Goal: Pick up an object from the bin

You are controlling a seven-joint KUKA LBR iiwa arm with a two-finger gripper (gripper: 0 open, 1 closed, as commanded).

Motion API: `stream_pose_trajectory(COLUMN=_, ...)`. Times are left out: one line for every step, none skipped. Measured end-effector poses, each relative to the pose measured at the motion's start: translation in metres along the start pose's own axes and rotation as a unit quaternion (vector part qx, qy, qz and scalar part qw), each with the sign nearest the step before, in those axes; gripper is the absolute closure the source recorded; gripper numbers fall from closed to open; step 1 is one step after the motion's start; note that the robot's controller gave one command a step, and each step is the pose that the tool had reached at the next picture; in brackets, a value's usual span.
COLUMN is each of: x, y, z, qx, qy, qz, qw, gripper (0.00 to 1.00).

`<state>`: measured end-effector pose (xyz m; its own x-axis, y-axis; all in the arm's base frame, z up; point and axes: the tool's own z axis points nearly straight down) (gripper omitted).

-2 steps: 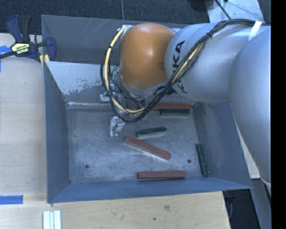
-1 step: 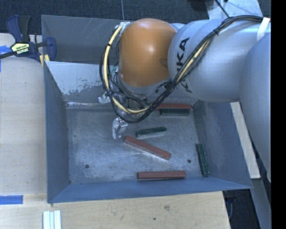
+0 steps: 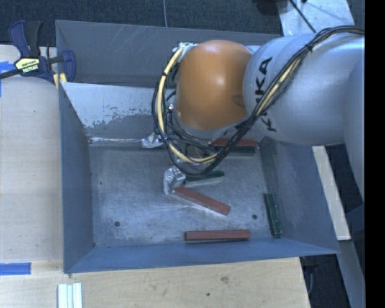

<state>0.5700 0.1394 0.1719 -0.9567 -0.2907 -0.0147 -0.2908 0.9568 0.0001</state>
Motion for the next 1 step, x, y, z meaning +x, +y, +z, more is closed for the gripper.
stream_pose_trajectory(x=0.018, y=-0.0211, z=0.0622, qx=0.001, qy=0.0043, qz=0.035, qw=0.9994, gripper=0.0)
